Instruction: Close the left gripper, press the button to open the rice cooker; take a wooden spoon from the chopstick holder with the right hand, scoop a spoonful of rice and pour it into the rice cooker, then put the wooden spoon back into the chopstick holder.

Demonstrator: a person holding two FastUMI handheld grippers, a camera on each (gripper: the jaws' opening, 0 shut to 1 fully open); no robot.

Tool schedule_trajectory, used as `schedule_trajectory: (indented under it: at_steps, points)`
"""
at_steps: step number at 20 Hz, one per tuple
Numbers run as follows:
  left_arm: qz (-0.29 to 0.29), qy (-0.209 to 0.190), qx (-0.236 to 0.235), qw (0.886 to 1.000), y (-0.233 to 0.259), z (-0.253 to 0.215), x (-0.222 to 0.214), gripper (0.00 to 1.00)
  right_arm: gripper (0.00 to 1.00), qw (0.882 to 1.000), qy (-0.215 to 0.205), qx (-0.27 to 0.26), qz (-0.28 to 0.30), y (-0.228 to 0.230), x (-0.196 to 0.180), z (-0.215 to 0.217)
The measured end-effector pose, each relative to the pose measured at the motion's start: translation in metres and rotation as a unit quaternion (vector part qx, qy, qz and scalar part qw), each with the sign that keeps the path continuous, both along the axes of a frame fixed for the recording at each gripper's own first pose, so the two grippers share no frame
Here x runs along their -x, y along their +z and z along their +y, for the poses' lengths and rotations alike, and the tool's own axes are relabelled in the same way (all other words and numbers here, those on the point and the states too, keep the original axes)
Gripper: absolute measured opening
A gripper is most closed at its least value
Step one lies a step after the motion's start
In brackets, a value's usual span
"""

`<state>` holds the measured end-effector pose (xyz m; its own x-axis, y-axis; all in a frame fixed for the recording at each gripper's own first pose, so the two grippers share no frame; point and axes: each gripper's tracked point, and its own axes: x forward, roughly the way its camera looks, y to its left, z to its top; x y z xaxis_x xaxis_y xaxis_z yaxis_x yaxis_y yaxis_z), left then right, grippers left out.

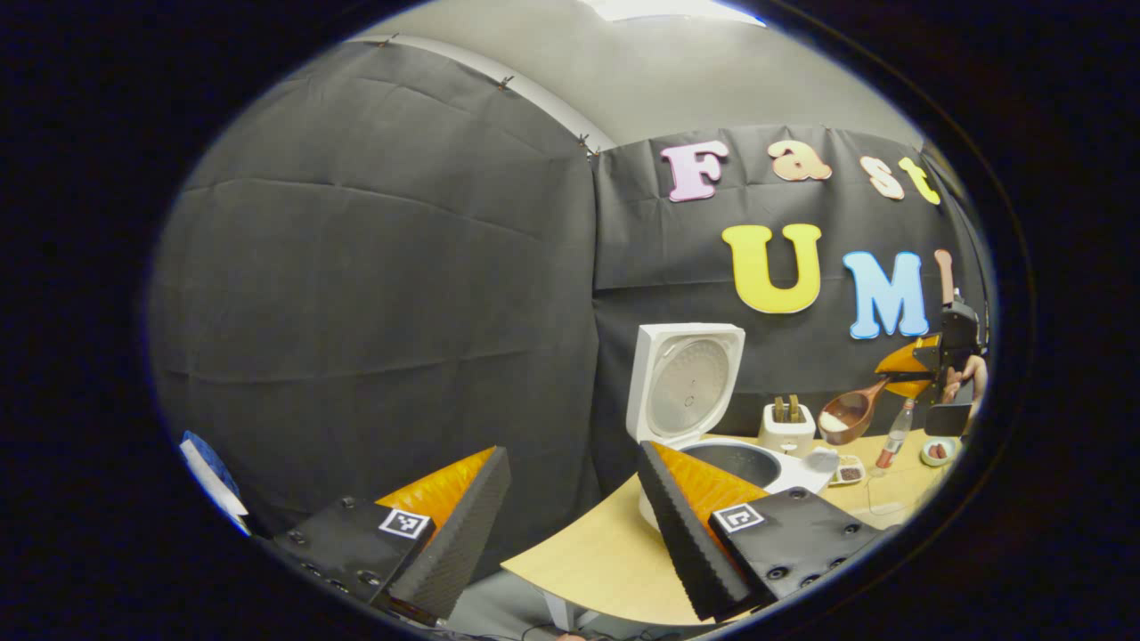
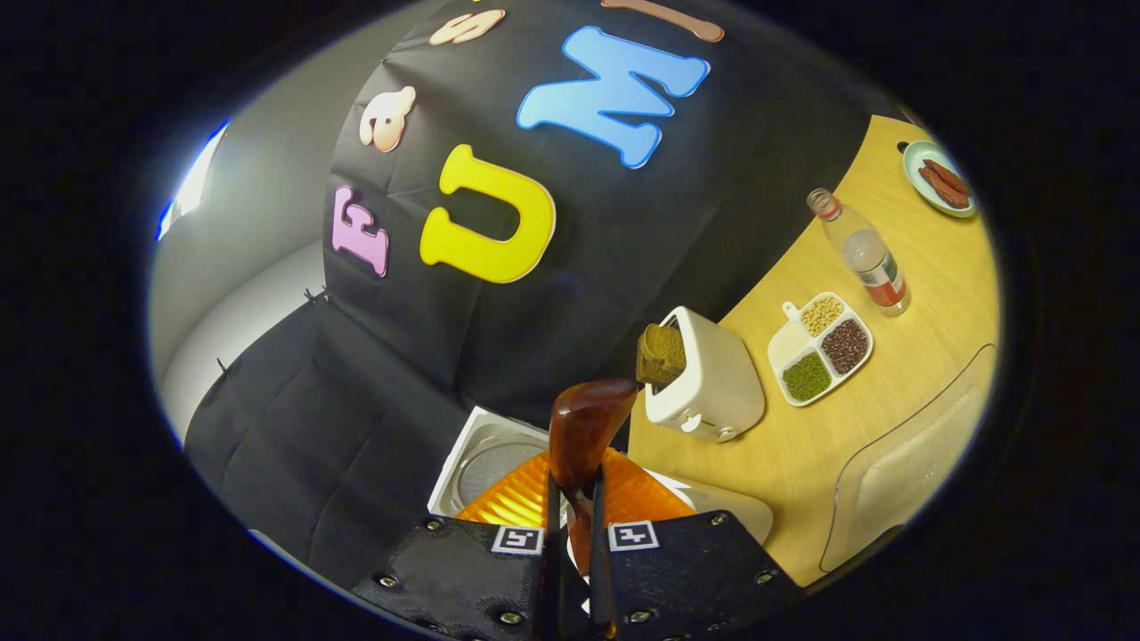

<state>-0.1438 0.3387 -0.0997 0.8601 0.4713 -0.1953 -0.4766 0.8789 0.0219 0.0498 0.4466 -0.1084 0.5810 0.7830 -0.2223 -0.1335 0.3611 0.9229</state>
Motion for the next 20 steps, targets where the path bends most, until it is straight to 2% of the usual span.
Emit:
schedule_trajectory:
  at_steps: [8, 12, 17, 20]
  points:
    - [0.002, 0.024, -0.007, 1.0, 0.003, 0.015, 0.025, 0.99, 0.12, 0.998, 0.054, 0.022, -0.029, -0.004, 0.007, 0.092]
    - [0.011, 0.033, 0.001, 0.999, -0.006, 0.018, 0.033, 0.99, 0.12, 0.994, 0.074, 0.059, -0.05, -0.023, 0.007, 0.129]
    - [0.019, 0.042, 0.0, 0.999, -0.01, 0.021, 0.04, 0.99, 0.12, 0.985, 0.107, 0.111, -0.077, -0.05, 0.014, 0.165]
    - [0.022, 0.052, 0.003, 0.998, -0.015, 0.027, 0.041, 1.0, 0.12, 0.973, 0.125, 0.157, -0.117, -0.061, 0.017, 0.176]
